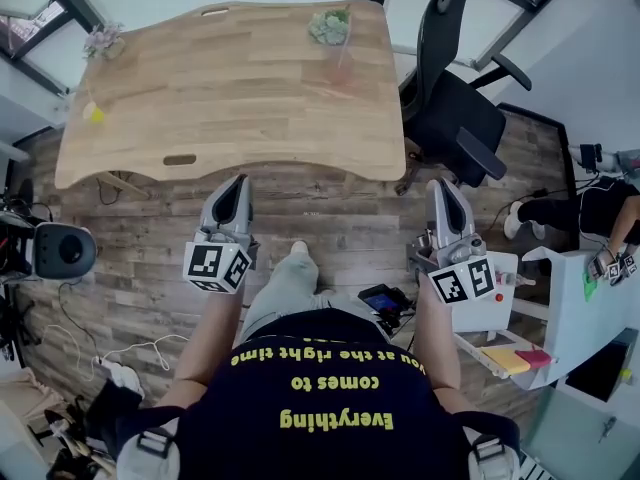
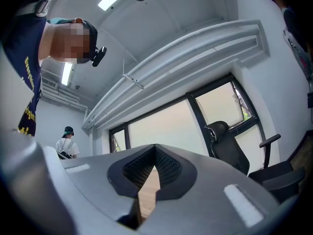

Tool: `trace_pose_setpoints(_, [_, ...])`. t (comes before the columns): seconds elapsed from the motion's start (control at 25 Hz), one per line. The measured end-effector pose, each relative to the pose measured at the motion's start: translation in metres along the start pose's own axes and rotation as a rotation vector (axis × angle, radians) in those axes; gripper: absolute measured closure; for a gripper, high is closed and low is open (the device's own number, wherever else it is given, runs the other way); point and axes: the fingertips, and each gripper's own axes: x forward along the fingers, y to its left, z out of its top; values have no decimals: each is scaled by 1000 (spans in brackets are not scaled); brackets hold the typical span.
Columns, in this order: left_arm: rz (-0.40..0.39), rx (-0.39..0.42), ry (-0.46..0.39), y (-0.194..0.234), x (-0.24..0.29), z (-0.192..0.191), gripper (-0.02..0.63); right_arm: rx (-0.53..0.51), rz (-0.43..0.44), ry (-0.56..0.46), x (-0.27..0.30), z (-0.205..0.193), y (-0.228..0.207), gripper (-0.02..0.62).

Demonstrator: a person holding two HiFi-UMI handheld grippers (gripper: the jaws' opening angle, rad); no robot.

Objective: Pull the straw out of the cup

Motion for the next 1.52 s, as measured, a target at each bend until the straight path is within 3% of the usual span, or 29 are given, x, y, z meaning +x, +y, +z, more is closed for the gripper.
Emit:
trace_pose_setpoints(0.52, [-79,5,19,42,67,7,606,-7,-108,-4,52,-15,-25,589])
trace_pose_setpoints(1.0, [-110,12,37,57,79,6,606,13,-184,-8,55,-23,-36,589])
trace_pose_setpoints(1.52, [-112,3,60,64,82,1,606,27,-161,11,67,-27,-34,589])
